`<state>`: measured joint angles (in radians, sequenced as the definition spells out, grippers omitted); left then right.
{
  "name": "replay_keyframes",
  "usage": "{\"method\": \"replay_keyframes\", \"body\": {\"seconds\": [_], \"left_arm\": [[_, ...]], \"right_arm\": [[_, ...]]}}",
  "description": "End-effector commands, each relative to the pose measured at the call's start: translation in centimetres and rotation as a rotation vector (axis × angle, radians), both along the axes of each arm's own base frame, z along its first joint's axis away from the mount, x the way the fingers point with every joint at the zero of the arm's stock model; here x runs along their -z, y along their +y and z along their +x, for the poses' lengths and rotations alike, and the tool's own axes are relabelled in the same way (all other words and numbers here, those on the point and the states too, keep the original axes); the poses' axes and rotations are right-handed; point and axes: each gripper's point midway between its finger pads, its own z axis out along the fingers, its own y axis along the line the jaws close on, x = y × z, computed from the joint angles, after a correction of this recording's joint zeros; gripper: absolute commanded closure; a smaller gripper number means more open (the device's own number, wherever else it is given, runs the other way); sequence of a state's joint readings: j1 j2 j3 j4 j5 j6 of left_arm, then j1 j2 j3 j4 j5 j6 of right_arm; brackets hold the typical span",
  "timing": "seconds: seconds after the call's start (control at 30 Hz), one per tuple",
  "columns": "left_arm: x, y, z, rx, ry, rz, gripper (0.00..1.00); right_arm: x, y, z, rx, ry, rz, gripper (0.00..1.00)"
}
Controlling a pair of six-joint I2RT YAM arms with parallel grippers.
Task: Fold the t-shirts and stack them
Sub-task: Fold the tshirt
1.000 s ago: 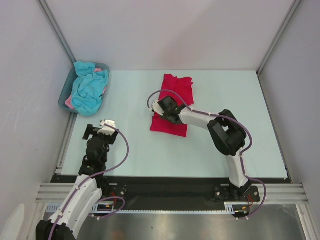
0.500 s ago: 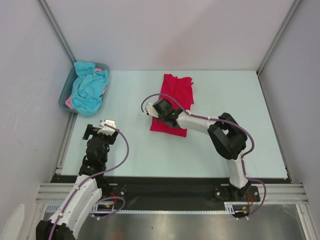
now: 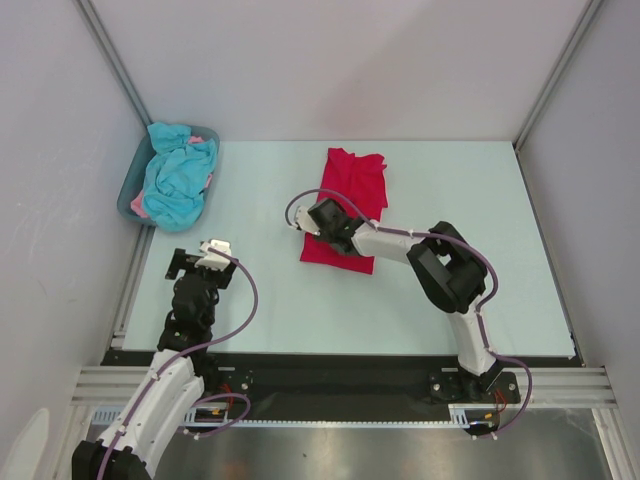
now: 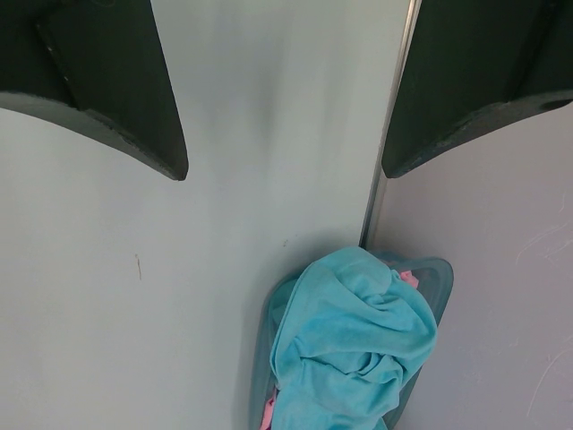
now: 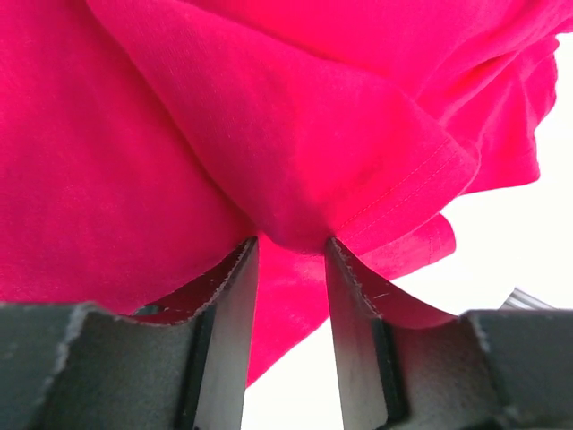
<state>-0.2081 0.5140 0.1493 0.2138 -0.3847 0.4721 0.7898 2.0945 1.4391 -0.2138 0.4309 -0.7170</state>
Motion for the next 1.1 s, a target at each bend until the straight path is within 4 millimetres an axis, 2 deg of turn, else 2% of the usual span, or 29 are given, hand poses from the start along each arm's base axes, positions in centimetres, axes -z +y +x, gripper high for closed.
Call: {"method": "replay_keyframes", "body": {"seconds": [0.0, 0.07, 0.1, 0.13, 0.4, 0.67, 0.9, 1.07], "left_arm": [[-0.7, -0.1, 0.2, 0.010, -0.022, -0.004, 0.04], [-0.7, 0.0, 0.2, 0.005, -0.024, -0.004, 0.04], [-0.7, 0.0, 0.2, 0.005, -0.022, -0.005, 0.04], [-0.7, 0.0, 0.2, 0.005, -0.022, -0.005, 0.04], [-0.7, -0.1, 0.2, 0.009, -0.021, -0.005, 0.04], [-0.7, -0.1, 0.2, 0.010, -0.022, -0.002, 0.04], [-0.6, -0.1, 0.2, 0.010, -0.019, -0.003, 0.04], [-0.6, -0.1, 0.2, 0.010, -0.017, -0.003, 0.04]], "right_arm": [[-1.4, 0.5, 0.9, 0.002, -0.058, 0.023, 0.60], [-0.9, 0.3, 1.3, 0.004, -0.068, 0.009, 0.73], [-0.8, 0.2, 1.4, 0.009, -0.075, 0.001, 0.97], [-0.9, 0.3, 1.7, 0.010, -0.089, 0.008, 1.00], [-2.8, 1.4, 2.1, -0.009, -0.153, 0.025, 1.00], [-6.1, 3.5, 3.4, -0.032, -0.277, 0.054, 1.00], [-6.4, 4.8, 4.9, -0.050, -0.345, 0.042, 1.00], [-5.4, 5.3, 6.3, -0.063, -0.380, 0.005, 1.00]]}}
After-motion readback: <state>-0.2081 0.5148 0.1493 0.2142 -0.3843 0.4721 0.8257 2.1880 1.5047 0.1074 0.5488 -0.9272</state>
